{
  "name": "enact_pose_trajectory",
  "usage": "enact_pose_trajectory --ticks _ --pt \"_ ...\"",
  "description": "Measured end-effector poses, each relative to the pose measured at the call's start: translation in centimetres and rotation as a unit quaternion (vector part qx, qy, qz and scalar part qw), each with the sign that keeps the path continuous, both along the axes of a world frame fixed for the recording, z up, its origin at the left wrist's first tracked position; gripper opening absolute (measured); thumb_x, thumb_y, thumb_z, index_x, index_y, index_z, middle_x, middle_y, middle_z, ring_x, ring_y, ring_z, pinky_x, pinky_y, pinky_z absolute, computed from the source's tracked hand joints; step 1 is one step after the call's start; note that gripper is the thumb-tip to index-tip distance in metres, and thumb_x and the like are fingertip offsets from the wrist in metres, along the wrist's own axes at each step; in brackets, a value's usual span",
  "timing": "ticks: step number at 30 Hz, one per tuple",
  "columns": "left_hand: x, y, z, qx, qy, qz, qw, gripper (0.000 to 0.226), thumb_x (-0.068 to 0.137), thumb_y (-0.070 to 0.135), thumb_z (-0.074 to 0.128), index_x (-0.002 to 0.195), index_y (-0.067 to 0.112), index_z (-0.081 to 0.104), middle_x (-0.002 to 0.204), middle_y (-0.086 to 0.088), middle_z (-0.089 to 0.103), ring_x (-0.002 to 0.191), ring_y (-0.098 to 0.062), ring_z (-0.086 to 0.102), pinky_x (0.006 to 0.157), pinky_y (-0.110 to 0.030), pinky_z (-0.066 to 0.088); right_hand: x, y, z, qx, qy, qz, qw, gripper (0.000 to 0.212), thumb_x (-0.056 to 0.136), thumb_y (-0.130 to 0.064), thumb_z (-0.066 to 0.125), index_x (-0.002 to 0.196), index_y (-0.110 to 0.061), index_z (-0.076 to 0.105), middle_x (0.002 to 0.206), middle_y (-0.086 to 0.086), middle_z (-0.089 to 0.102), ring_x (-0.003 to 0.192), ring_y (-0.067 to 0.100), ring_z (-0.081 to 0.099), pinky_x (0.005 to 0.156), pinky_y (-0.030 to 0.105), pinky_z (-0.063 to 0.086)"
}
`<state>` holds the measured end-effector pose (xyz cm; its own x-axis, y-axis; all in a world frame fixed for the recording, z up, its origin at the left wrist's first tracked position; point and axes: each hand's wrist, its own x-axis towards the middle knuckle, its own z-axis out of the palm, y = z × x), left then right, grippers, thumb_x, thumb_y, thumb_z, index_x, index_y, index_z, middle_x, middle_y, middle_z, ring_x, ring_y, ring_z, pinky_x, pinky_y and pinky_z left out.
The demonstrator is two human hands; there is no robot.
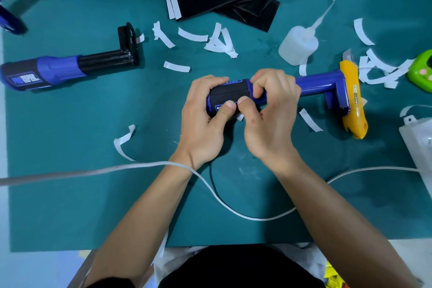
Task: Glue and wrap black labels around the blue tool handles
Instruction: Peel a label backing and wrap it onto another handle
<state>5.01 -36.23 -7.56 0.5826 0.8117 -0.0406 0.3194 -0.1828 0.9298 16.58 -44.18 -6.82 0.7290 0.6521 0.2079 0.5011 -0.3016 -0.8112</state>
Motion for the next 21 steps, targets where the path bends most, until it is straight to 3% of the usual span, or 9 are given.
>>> enact_pose_trajectory --ticks 3,5,7,10,13,16,21 --pt "0.0 0.1 0.0 -0.021 -0.008 0.004 1.000 0.036 0.089 0.014 0.069 0.120 0.030 0.061 0.120 0.001 0.061 0.109 -0.015 0.061 0.098 -0.041 0.052 0.0 0.0 0.6 -0.031 -0.011 0.015 0.999 0.020 0.079 -0.014 0.065 0.096 -0.017 0.056 0.102 -0.008 0.060 0.097 0.016 0.048 0.093 0.028 0.031" --pt "-0.2 0.2 0.1 -0.025 -0.013 -0.004 1.000 0.037 0.087 0.010 0.071 0.117 0.029 0.062 0.117 0.003 0.061 0.108 -0.019 0.062 0.095 -0.049 0.053 0.2 -0.2 1.2 -0.076 -0.063 0.037 0.994 0.038 0.081 -0.021 0.066 0.119 -0.015 0.061 0.115 -0.006 0.062 0.109 0.019 0.051 0.102 0.032 0.031" --pt "-0.5 0.5 0.1 -0.016 -0.016 -0.016 1.000 0.039 0.086 0.008 0.072 0.117 0.028 0.062 0.114 0.008 0.061 0.108 -0.018 0.062 0.094 -0.044 0.054 0.7 -0.6 1.5 -0.107 -0.125 0.056 0.985 0.051 0.083 -0.027 0.068 0.132 -0.011 0.060 0.116 -0.001 0.064 0.115 0.024 0.050 0.106 0.039 0.031" --pt "-0.4 1.1 0.1 0.021 -0.010 -0.028 0.999 0.043 0.084 0.010 0.072 0.122 0.029 0.060 0.116 0.013 0.061 0.109 -0.012 0.061 0.093 -0.020 0.046 1.9 -1.1 1.4 -0.136 -0.162 0.097 0.972 0.045 0.090 -0.033 0.069 0.130 -0.010 0.066 0.115 0.002 0.069 0.114 0.028 0.053 0.108 0.043 0.031" --pt "0.1 1.5 0.1 0.008 -0.019 -0.024 0.999 0.054 0.083 0.007 0.074 0.129 0.027 0.055 0.123 0.016 0.062 0.117 -0.016 0.062 0.099 -0.022 0.046 2.7 -0.9 0.9 -0.125 -0.161 0.113 0.972 0.041 0.093 -0.032 0.071 0.128 -0.010 0.069 0.118 0.001 0.070 0.110 0.029 0.058 0.113 0.045 0.030" --pt "0.4 2.0 0.1 0.020 -0.029 -0.013 0.999 0.062 0.076 0.003 0.077 0.127 0.028 0.053 0.121 0.017 0.061 0.118 -0.016 0.061 0.100 -0.023 0.046 3.1 -0.3 0.9 -0.090 -0.158 0.105 0.978 0.042 0.087 -0.027 0.077 0.125 -0.010 0.072 0.119 0.000 0.070 0.111 0.030 0.059 0.114 0.037 0.024" --pt "0.5 2.5 0.0 0.019 -0.035 -0.004 0.999 0.060 0.071 0.004 0.080 0.122 0.027 0.059 0.117 0.016 0.062 0.115 -0.016 0.062 0.098 -0.024 0.048 3.4 0.2 0.8 -0.063 -0.142 0.096 0.983 0.042 0.081 -0.025 0.083 0.120 -0.010 0.076 0.118 0.000 0.073 0.111 0.032 0.061 0.113 0.033 0.022"
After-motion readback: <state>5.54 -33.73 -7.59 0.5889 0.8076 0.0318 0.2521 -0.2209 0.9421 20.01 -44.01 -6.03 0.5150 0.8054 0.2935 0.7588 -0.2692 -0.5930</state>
